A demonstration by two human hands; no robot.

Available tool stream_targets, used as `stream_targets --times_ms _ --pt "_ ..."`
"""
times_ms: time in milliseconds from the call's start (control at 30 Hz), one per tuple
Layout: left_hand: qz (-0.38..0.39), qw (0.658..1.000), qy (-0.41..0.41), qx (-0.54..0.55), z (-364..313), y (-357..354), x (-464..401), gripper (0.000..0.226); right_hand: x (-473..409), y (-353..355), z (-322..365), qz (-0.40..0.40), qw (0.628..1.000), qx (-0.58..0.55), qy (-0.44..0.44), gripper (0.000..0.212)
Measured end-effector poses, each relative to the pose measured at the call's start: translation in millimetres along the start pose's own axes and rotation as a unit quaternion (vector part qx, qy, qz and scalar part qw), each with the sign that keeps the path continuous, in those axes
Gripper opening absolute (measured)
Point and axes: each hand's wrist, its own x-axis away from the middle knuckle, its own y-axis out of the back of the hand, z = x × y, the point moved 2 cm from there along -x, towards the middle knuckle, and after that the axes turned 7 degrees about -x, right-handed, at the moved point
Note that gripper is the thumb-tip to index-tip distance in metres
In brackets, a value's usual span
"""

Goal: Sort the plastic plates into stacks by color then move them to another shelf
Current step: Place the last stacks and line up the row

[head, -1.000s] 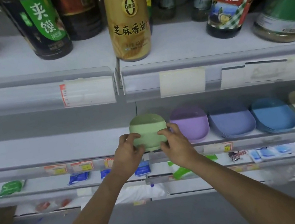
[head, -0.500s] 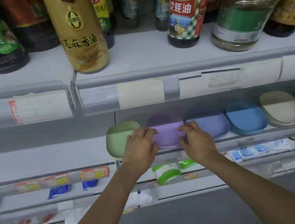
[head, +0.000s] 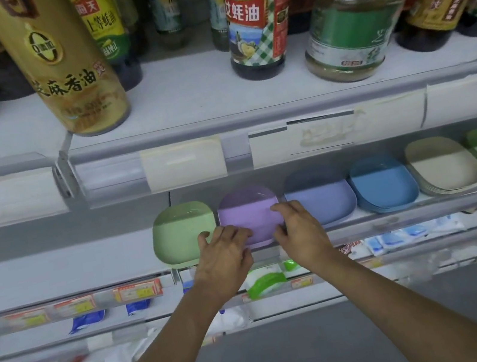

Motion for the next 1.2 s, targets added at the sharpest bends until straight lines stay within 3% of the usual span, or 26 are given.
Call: stream_targets --times_ms 233,433,567,700,867,1200 --pt "-0.004 0.999 -0.019 0.036 -17 16 -18 0.043 8 24 -3 -0.021 0.997 0.058 0.041 0.034" --pt "0.010 0.996 -0.040 0.084 -81 14 -44 0.040 14 85 -57 -0.071 0.991 0.105 0.044 0.022" --pt "0.017 0.994 0.016 0.110 -117 3 -58 0.044 6 113 -100 -0.052 0.990 0.121 0.056 0.024" --pt "0.021 0.991 0.067 0.113 -139 -11 -53 0.038 8 112 -124 0.004 0.990 0.099 0.096 0.031" --pt "0.014 0.986 0.113 0.126 -150 -14 -54 0.032 2 101 -135 0.016 0.991 0.049 0.121 0.026" --pt "-0.014 0.982 0.096 0.160 -144 -18 -45 0.023 10 88 -134 -0.004 0.991 0.019 0.135 0.020"
